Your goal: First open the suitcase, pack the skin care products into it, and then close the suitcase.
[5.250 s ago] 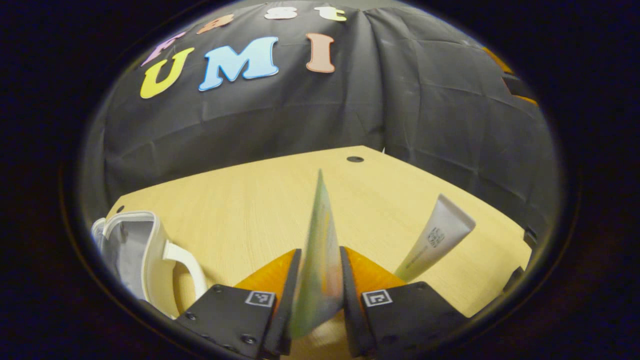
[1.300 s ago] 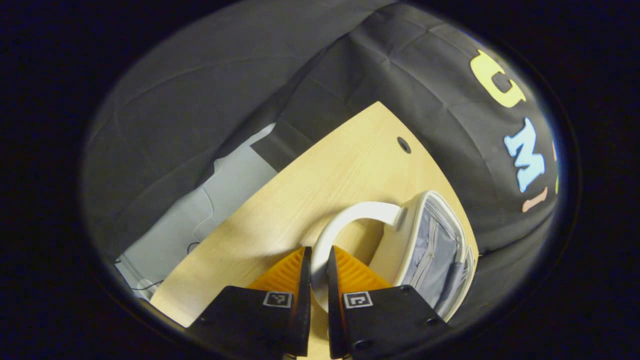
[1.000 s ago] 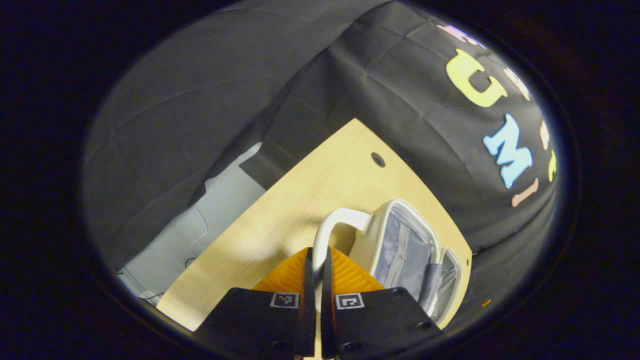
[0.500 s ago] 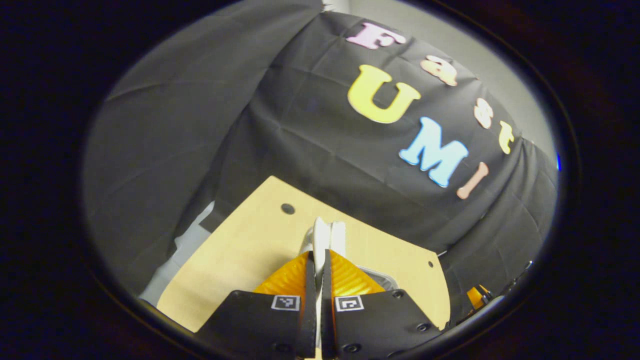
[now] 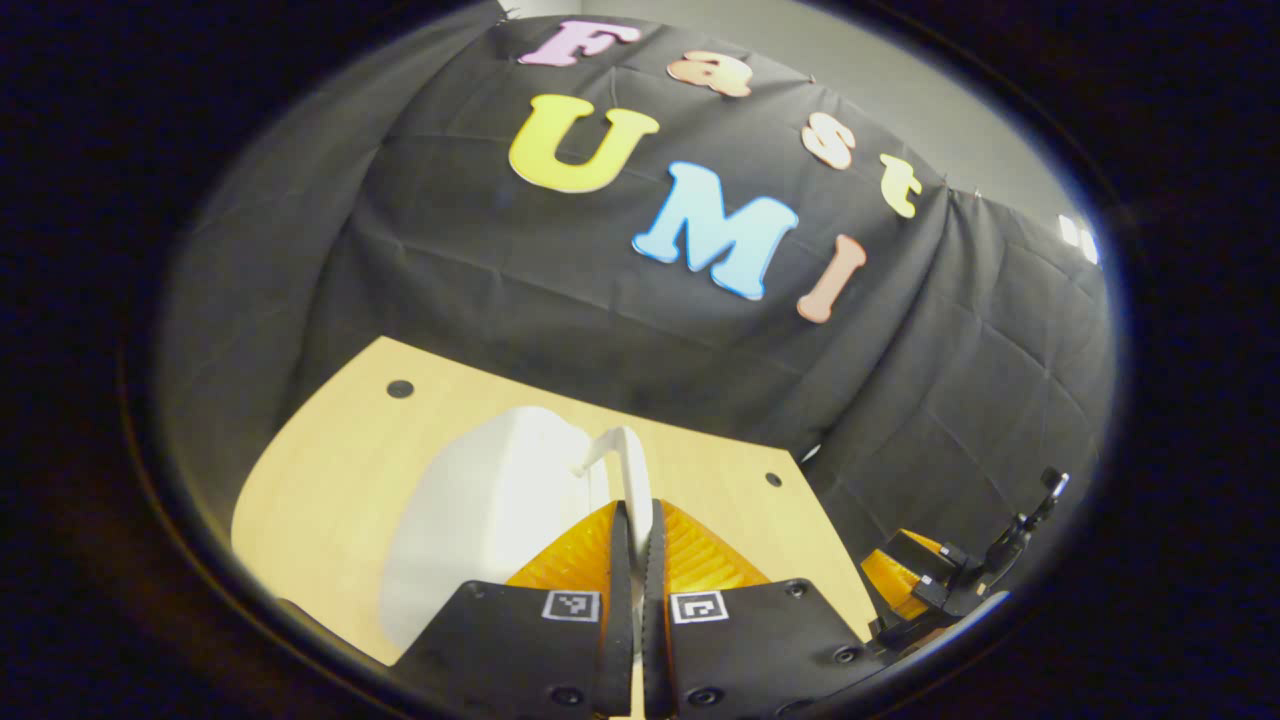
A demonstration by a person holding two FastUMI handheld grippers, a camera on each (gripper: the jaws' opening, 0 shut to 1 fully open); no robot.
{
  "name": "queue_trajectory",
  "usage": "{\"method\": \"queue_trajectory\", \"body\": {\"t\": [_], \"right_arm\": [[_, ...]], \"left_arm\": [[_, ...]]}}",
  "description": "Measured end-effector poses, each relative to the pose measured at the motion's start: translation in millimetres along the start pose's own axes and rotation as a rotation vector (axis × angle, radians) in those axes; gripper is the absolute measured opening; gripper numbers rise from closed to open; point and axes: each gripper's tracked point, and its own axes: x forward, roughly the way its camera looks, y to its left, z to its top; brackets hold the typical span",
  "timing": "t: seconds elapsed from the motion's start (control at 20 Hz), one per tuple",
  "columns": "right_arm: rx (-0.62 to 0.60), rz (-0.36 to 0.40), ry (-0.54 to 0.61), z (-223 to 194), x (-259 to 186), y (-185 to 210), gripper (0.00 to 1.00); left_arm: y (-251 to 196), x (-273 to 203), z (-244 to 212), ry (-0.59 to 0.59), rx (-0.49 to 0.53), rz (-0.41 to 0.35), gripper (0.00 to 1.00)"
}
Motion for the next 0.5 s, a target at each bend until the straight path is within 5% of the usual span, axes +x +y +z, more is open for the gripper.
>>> {"method": "queue_trajectory", "body": {"t": [0.25, 0.4, 0.5], "right_arm": [[0.003, 0.053, 0.017, -15, -11, -18, 0.95], [0.010, 0.030, 0.026, -23, -15, -28, 0.89], [0.022, 0.007, 0.038, -26, -16, -34, 0.95]], "left_arm": [[-39, 66, -94, 0.112, 0.049, 0.024, 0.12], [-38, 96, -145, 0.200, 0.082, 0.049, 0.12], [-37, 110, -166, 0.243, 0.093, 0.056, 0.12]]}}
